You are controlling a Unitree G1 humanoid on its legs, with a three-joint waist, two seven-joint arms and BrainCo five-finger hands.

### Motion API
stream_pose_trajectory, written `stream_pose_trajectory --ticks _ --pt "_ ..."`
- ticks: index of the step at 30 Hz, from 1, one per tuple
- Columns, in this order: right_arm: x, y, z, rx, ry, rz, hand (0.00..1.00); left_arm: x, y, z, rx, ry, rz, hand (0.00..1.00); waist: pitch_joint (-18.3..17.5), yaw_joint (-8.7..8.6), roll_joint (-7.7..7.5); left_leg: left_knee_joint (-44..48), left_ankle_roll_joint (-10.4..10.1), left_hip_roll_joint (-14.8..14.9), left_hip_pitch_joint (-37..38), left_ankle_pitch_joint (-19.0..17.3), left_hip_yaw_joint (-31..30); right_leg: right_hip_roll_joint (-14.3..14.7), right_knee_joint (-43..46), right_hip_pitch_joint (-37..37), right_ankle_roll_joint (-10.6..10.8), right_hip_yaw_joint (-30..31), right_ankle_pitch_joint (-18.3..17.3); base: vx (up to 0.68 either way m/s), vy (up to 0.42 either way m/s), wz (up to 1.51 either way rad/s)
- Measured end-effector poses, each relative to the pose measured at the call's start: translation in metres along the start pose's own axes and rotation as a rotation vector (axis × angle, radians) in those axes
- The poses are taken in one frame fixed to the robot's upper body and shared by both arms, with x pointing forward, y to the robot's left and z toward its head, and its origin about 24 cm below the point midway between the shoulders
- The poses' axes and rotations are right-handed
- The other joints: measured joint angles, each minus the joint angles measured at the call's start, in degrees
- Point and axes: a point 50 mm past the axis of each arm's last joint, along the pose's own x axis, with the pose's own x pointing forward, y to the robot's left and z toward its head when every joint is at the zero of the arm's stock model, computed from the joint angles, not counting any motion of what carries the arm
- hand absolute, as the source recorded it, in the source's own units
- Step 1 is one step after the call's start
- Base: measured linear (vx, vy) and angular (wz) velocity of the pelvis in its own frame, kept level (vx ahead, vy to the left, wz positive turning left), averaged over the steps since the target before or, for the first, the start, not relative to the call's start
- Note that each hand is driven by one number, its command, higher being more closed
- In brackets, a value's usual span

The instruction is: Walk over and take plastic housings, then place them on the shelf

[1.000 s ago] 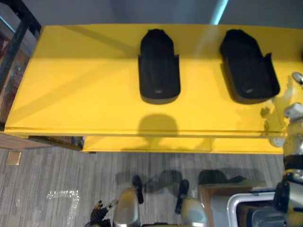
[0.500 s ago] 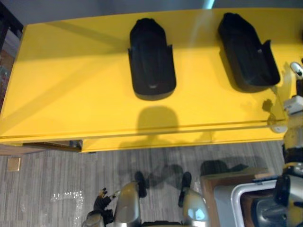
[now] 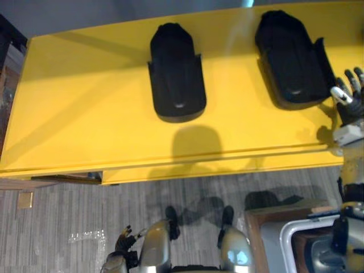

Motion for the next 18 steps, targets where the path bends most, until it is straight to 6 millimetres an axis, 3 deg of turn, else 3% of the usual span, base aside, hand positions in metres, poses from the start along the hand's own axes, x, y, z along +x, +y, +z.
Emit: stream_pose_trajectory --ticks 9,18 --pt "-0.003 0.008 -0.008 0.018 0.043 0.099 0.00 0.000 0.000 0.000 0.003 0.001 -0.001 0.00 -0.1 -0.05 -0.13 -2.0 -0.4 0.0 1.5 1.2 -0.1 0.2 -0.1 0.8 -0.1 -0.2 -0.1 -0.01 0.000 0.01" --pt "-0.009 0.010 -0.017 0.054 0.068 0.134 0.00 0.000 0.004 0.001 0.020 0.000 -0.001 0.00 -0.7 -0.05 -1.28 -3.7 -0.7 -0.1 2.0 2.2 -0.2 0.4 -0.3 0.8 -0.3 -0.5 -0.2 0.00 -0.002 0.01"
